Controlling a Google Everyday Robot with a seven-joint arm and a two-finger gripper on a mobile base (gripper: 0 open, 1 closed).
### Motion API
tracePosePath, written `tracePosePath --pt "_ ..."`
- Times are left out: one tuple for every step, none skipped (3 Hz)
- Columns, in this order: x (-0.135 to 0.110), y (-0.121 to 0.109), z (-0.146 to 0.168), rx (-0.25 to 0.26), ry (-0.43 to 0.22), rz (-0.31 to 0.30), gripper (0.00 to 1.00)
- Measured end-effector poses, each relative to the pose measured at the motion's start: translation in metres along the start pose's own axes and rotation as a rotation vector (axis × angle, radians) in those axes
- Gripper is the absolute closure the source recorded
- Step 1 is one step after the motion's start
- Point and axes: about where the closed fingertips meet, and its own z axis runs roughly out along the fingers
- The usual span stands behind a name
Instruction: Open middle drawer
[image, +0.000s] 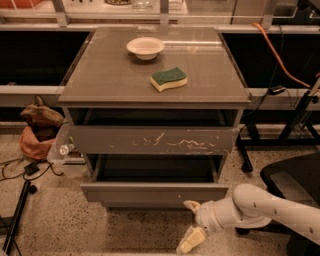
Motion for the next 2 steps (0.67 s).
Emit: tracePosePath --pt "0.005 0.005 0.0 -0.004 0.002 0.008 0.0" --pt "-0.01 0.001 -0.004 0.004 0.021 -0.013 0.0"
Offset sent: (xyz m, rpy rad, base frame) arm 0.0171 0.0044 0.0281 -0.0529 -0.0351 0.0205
